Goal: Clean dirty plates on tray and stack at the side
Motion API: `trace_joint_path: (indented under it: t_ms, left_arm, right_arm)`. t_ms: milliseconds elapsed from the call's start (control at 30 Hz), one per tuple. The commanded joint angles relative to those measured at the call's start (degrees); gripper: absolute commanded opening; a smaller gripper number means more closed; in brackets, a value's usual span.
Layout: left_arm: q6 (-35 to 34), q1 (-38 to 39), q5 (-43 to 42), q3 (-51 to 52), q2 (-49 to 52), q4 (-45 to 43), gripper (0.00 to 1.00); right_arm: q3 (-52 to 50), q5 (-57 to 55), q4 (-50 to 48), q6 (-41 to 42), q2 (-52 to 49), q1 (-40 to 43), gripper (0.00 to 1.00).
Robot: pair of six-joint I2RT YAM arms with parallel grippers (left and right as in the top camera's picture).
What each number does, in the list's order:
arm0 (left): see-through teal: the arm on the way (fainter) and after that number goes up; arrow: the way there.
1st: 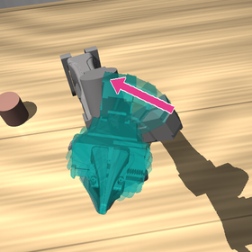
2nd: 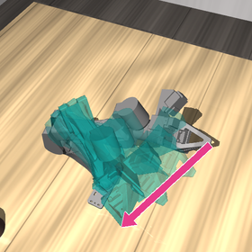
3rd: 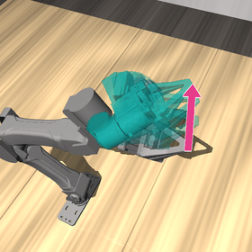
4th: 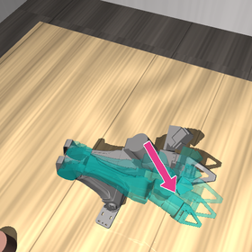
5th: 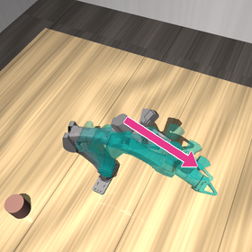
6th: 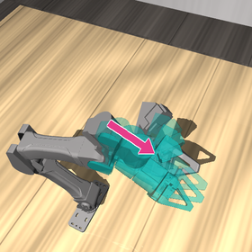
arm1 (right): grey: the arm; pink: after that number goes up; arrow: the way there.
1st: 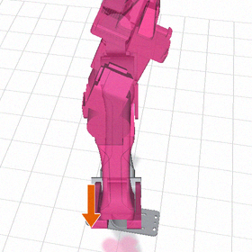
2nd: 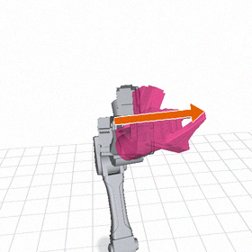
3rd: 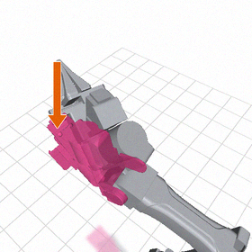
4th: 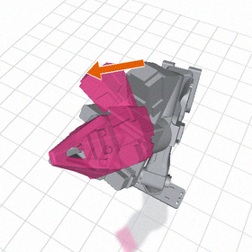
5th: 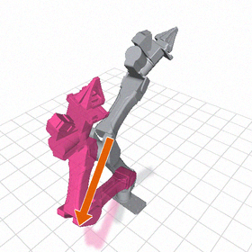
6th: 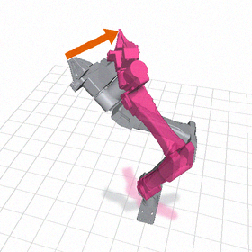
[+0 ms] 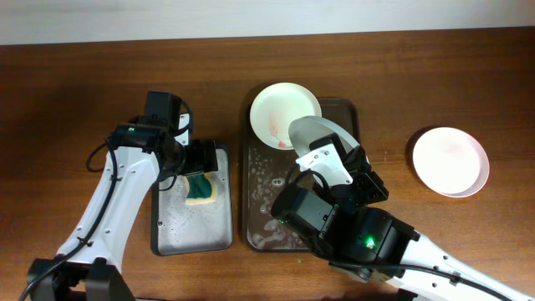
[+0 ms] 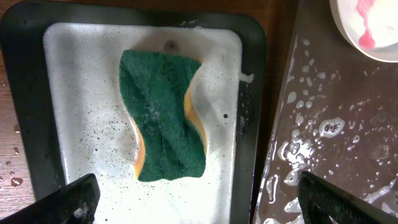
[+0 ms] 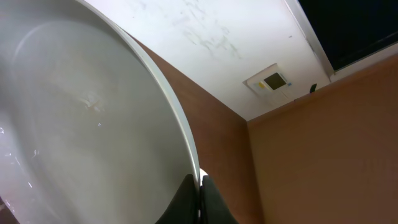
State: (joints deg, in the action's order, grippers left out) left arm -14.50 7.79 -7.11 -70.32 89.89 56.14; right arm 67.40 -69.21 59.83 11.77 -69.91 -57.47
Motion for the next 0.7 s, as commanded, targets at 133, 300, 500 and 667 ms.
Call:
trace_joint_path:
  t_ms: [133, 300, 500, 667]
  left_arm:
    - [0.7, -0.2, -0.6, -0.1, -0.8, 0.0, 0.99]
    - [0.7, -0.2, -0.6, -0.1, -0.8, 0.0, 0.99]
    - [0.7, -0.2, -0.6, -0.1, -0.8, 0.0, 0.99]
    - [0.7, -0.2, -0.6, -0.1, -0.8, 0.0, 1.00]
  right_arm:
    - [1.4, -2.2, 0.0, 0.5, 1.0, -0.4, 0.04]
    - [1.4, -2.2, 0.0, 0.5, 1.0, -0.4, 0.04]
    - [1.4, 0.4, 0.4, -0.7, 1.0, -0.3, 0.04]
    - [1.5, 8.5, 2.4, -1.1, 0.9, 3.1, 0.04]
